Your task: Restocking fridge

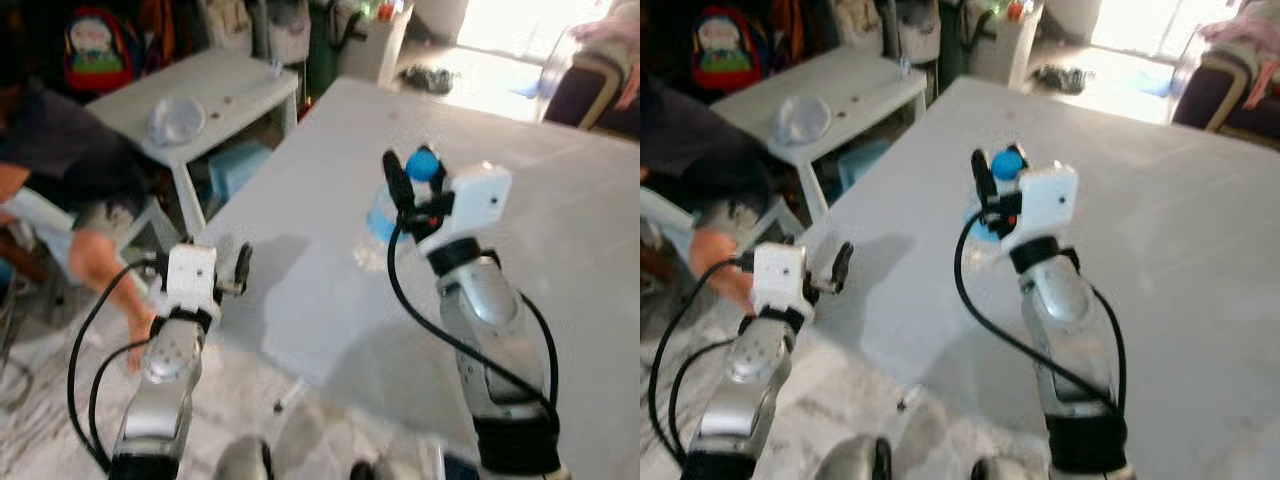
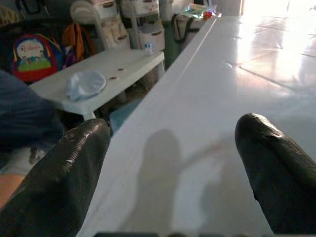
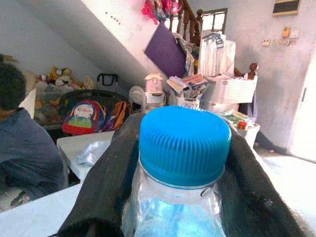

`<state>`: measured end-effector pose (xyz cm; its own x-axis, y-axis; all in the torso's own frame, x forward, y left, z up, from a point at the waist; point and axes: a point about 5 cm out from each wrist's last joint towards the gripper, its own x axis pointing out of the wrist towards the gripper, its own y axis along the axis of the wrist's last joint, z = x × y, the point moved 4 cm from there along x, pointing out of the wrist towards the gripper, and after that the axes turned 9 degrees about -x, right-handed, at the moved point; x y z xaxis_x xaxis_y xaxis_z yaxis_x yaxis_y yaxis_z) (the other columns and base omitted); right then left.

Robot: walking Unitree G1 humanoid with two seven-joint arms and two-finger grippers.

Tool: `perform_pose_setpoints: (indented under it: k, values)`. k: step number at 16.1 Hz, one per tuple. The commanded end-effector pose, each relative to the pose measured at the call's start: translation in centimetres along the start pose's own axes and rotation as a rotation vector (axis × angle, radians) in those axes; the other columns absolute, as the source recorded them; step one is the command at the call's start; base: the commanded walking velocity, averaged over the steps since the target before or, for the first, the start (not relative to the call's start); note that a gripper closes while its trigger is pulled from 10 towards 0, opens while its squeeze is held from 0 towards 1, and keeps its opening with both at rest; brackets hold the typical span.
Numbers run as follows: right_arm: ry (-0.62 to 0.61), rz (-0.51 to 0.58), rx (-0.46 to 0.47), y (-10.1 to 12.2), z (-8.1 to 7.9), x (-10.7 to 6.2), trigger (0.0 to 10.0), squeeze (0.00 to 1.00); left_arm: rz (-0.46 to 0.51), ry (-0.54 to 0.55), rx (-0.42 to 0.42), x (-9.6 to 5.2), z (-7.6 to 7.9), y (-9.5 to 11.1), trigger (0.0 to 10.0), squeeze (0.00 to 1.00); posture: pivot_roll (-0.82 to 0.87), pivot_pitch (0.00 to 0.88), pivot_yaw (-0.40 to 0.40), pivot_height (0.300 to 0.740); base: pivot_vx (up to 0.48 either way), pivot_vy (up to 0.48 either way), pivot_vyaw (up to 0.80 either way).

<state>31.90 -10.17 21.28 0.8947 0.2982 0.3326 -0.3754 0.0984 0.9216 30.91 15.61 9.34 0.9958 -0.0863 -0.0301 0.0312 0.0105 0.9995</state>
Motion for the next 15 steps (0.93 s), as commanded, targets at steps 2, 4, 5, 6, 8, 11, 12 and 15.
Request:
perform_pose_setpoints:
  k: [2,4,5,6,8,11,12,15]
  values:
    - [-0.007,0.014,-0.011,0.6,0.4,0.3,10.0,0.0,0.007,0.001,0.004,0.4,0.1,0.3,10.0,0.0,0.06,0.0,-0.007,0.74,-0.285,0.0,0.0]
    - [0.0,0.016,-0.013,0.5,0.4,0.5,10.0,0.0,0.008,0.004,-0.001,0.5,0.2,0.2,10.0,0.0,0.06,0.0,-0.011,0.74,-0.287,0.0,0.0]
    - [0.005,0.002,-0.019,0.0,0.4,0.3,10.0,0.0,0.009,0.003,-0.004,0.5,0.4,0.2,10.0,0.0,0.06,0.0,-0.013,0.74,-0.281,0.0,0.0]
    - [0.006,-0.005,-0.018,-0.2,0.4,0.2,10.0,0.0,0.009,0.002,-0.006,0.5,0.4,0.1,10.0,0.0,0.06,0.0,-0.013,0.74,-0.285,0.0,0.0]
    - [-0.004,-0.024,-0.017,-0.7,0.6,-0.1,10.0,0.0,0.008,0.002,-0.006,0.6,0.4,0.0,10.0,0.0,0.06,0.0,-0.012,0.74,-0.292,0.0,0.0]
    - [-0.007,-0.028,-0.029,-1.0,0.8,-0.2,10.0,0.0,0.014,0.005,-0.004,0.7,0.3,0.1,10.0,0.0,0.05,0.0,-0.01,0.74,-0.29,0.0,0.0]
    - [-0.006,-0.029,-0.03,-1.1,0.8,-0.3,10.0,0.0,0.017,0.008,-0.003,0.8,0.2,0.2,10.0,0.0,0.05,0.0,-0.008,0.74,-0.292,0.0,0.48]
    - [0.006,-0.059,-0.044,-2.3,0.7,-1.1,10.0,0.0,0.016,0.045,0.013,0.3,-0.8,-0.2,10.0,0.0,0.05,0.0,-0.003,0.74,-0.192,0.0,0.73]
